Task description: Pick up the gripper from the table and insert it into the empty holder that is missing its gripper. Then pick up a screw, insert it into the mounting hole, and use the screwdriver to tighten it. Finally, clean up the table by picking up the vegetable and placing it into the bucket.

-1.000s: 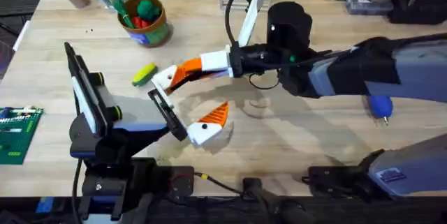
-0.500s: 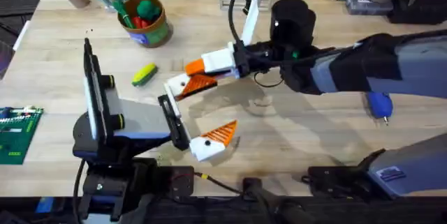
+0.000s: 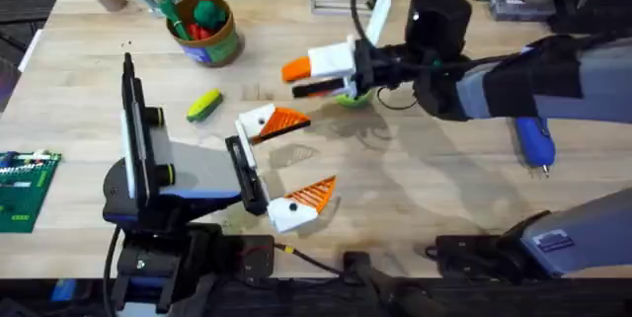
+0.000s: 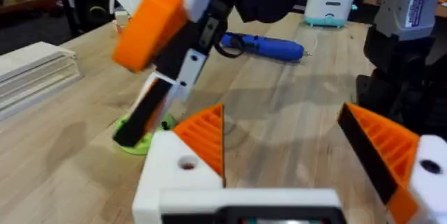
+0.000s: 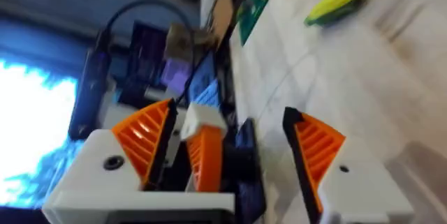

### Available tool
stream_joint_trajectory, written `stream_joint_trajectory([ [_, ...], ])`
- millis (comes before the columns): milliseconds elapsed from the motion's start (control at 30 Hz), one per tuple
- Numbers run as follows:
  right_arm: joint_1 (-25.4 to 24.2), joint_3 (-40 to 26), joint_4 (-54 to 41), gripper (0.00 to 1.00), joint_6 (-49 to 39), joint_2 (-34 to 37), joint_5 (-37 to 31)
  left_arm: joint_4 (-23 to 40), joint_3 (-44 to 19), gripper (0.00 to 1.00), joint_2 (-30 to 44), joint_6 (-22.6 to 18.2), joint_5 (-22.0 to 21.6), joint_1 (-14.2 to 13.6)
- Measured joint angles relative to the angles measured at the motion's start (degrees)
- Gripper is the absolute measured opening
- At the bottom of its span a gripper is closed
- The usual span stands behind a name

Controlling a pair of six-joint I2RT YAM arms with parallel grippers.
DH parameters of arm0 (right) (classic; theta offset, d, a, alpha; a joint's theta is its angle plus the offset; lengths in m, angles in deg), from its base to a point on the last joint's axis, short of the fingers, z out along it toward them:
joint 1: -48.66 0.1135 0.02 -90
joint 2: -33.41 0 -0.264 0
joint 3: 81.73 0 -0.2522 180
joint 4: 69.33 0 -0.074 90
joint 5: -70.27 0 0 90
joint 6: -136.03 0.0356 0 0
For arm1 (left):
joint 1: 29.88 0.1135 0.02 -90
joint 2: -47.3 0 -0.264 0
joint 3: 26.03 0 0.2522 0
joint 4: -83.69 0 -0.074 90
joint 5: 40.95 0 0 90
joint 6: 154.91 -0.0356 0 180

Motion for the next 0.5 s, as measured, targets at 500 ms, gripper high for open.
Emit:
stream_joint_trajectory([
  [500,-6.5,-14.7,-41.5,0.977,-22.0,-0.6,-18.1,0.7,0.0,0.993,0.0,-0.1,0.0,0.0],
])
